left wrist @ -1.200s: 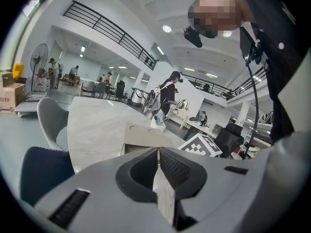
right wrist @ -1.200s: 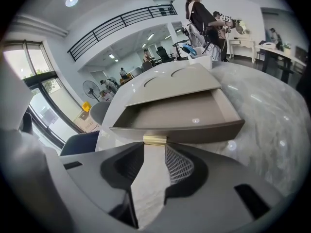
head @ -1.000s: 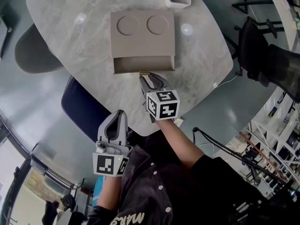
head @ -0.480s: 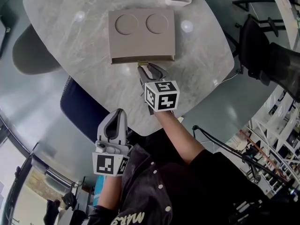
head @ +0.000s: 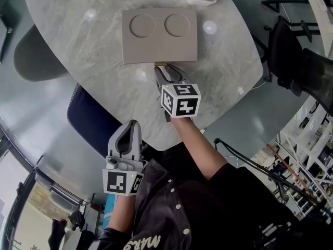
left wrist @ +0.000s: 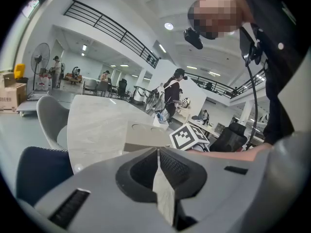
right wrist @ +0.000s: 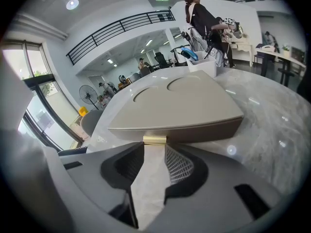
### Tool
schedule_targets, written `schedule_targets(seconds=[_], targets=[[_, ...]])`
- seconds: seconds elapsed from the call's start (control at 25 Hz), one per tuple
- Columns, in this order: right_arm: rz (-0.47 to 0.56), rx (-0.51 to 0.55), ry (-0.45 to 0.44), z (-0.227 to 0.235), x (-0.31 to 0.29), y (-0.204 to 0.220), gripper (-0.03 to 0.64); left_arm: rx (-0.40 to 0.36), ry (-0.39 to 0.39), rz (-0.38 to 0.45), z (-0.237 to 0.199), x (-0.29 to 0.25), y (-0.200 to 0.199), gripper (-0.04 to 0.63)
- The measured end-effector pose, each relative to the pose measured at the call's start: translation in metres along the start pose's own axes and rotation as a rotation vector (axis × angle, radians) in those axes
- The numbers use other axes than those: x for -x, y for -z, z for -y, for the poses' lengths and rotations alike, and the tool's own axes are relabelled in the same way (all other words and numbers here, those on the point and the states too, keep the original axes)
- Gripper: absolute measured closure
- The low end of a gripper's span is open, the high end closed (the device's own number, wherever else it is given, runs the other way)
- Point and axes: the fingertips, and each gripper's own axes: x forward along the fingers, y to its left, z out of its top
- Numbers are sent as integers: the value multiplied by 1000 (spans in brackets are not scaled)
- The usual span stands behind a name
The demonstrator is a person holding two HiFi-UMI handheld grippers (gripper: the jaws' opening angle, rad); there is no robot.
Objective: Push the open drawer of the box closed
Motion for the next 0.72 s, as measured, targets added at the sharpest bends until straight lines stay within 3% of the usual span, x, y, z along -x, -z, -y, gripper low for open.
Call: schedule_targets(seconds=[0.56,0.72], targets=[[-25,11,10,5,5,8,487,-9,14,8,5,-3,-3,571],[23,-26,51,13,25,3,609,-25,30,22,9,0,-8,571]])
